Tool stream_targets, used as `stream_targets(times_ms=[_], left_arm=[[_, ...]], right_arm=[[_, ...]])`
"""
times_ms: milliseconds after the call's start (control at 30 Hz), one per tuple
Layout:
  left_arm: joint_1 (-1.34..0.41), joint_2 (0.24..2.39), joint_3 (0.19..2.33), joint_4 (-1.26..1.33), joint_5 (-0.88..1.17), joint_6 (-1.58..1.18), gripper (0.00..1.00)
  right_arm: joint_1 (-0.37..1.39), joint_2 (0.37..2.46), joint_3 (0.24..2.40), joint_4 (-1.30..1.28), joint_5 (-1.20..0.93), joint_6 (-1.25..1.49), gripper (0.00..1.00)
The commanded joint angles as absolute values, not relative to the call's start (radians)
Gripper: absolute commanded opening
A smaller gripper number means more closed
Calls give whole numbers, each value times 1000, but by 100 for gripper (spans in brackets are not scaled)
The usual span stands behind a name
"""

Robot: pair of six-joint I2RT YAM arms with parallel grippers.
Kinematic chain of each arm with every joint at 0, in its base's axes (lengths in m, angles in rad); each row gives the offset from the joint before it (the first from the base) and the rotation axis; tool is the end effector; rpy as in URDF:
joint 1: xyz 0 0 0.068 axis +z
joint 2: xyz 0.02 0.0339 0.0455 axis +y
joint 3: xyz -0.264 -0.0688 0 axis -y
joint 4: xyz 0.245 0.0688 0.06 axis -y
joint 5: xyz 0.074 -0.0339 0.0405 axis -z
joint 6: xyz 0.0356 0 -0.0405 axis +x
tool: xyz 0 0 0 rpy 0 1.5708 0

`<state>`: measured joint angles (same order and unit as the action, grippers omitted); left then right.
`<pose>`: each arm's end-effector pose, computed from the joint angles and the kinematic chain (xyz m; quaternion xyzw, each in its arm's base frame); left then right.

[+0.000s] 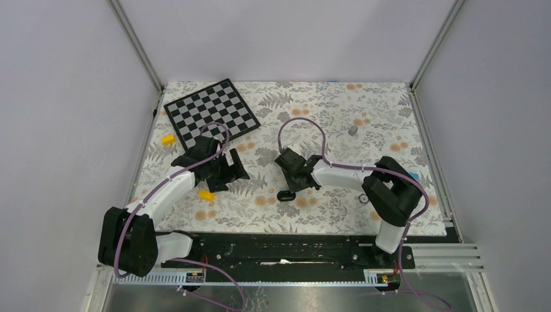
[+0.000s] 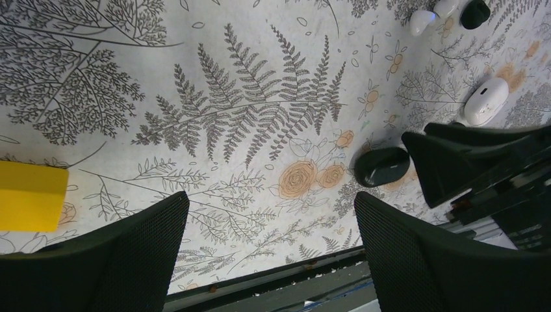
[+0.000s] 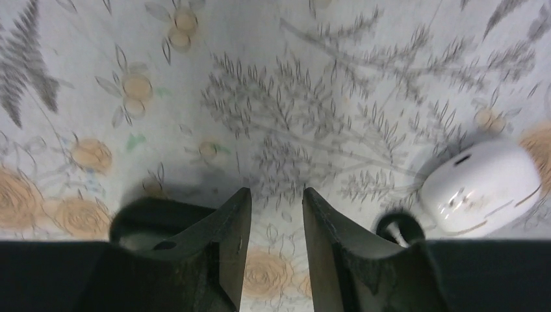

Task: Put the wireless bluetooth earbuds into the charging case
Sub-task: Adjust the charging case at the center of the board.

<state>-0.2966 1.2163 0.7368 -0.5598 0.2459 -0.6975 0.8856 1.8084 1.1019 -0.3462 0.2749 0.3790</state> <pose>0.2159 -0.0750 0.2077 -0.1591 0.9449 -0.2283 0.1727 0.2360 0.2735 0.1626 -0.2060 0.9358 0.0431 0.2830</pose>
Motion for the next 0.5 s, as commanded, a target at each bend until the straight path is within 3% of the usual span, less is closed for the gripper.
stream_targets(times_ms=[0, 300, 400, 467], left_arm=[[-281, 1252, 806, -559, 250, -658, 99], [-276, 1308, 842, -534, 318, -674, 99], [-269, 1309, 829, -480, 390, -709, 99], [-267, 1310, 824, -459, 411, -728, 99]], right_arm=[[920, 1706, 1015, -339, 230, 451, 40], [1009, 1536, 875, -325, 172, 490, 42], [1010, 1472, 863, -310, 181, 445, 50], [1010, 1451, 862, -278, 181, 397, 60]])
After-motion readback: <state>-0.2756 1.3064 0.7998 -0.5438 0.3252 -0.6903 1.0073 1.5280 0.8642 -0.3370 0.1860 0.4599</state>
